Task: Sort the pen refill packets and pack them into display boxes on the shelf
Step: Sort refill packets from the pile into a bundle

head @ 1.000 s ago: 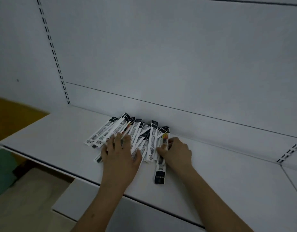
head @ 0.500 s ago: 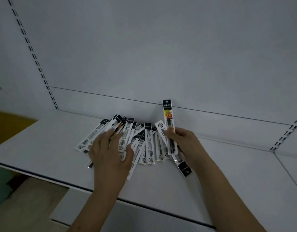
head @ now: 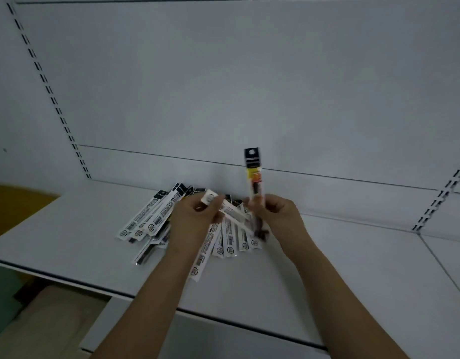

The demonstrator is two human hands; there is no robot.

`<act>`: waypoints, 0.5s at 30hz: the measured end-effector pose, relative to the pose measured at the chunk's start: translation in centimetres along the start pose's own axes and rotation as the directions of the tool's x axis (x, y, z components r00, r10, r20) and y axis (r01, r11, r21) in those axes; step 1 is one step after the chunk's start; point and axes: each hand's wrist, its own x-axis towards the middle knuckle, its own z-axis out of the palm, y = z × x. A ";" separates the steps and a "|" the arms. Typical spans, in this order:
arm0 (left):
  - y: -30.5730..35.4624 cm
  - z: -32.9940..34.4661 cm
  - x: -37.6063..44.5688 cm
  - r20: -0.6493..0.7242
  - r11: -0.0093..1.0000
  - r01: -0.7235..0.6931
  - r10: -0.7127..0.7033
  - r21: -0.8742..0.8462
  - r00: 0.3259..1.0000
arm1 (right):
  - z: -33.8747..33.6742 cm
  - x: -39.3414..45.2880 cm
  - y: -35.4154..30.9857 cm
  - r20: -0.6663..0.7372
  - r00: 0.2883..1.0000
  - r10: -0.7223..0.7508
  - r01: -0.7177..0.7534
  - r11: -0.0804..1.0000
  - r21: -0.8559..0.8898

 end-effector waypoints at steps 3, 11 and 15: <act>0.3 -1.3 0.0 -0.194 0.956 0.001 -0.060 -0.294 0.979 | -0.6 0.5 0.2 -0.244 0.961 -0.128 0.181 0.961 0.207; -1.7 2.4 -2.8 0.068 0.945 -0.292 0.284 0.150 0.956 | 1.1 0.4 0.4 0.001 0.992 0.126 -0.123 0.971 0.205; -2.3 2.2 -2.9 0.364 0.921 -0.328 0.238 0.208 0.900 | 0.6 0.8 0.5 -0.134 0.969 0.209 -0.176 0.959 0.221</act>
